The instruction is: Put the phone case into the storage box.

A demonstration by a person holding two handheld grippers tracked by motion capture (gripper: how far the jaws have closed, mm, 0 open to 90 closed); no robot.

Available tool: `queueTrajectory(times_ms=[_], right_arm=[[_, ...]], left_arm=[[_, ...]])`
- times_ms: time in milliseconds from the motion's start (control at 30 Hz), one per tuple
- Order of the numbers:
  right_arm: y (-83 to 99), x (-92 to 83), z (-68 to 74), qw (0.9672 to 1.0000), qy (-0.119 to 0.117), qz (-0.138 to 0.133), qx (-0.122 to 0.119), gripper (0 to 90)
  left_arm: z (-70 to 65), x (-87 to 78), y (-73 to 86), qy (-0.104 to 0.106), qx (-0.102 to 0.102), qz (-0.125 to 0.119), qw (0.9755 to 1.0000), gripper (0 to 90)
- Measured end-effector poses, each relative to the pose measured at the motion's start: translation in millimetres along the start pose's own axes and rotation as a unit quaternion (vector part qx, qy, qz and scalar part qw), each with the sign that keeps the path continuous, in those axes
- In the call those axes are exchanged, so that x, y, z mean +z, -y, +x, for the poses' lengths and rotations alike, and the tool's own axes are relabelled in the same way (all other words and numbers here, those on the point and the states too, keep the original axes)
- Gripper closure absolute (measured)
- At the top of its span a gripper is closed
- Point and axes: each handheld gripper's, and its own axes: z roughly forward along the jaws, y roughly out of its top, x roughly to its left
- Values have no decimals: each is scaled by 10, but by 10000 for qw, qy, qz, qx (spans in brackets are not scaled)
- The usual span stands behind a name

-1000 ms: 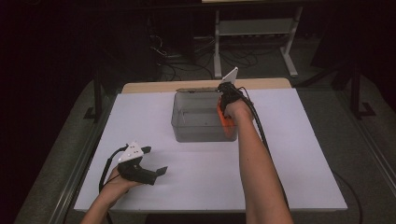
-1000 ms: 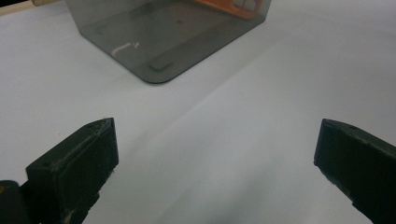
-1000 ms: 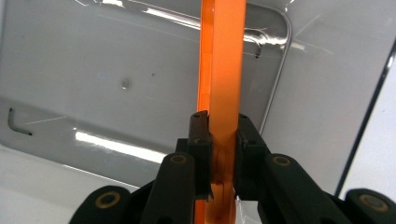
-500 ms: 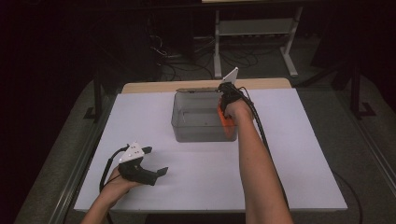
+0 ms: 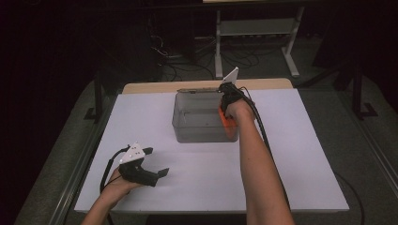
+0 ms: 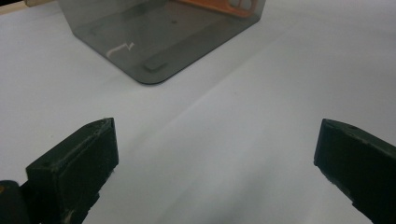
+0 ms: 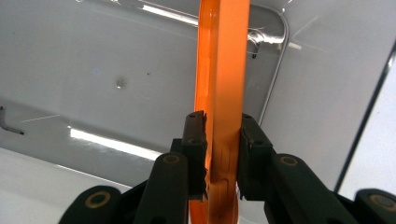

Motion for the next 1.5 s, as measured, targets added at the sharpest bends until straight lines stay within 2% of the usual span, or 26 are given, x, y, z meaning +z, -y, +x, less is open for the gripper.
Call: queueTrajectory(times_ms=[233,533,767,1067,1333,1500], right_arm=[[-8,-50,-31,10000,31,-35,-22,737],[-44,-213,-3,9997,92,-190,-97,738],[-56,-272,-7,9995,151,-236,-128,739],[-50,-406,-21,9986,148,-439,-237,733],[0,-519,-40,9962,-7,-697,-530,666],[29,-560,-57,9940,-103,-828,-707,557]], left_arm=[[-1,3,1,-5,-16,-2,10000,0],[-14,8,-9,13,46,7,10000,0],[-15,7,-10,19,30,-4,10000,0],[-20,8,-12,21,42,-1,10000,0],[-5,3,-6,-23,14,21,10000,0],[9,-3,2,-41,-3,15,10000,0]])
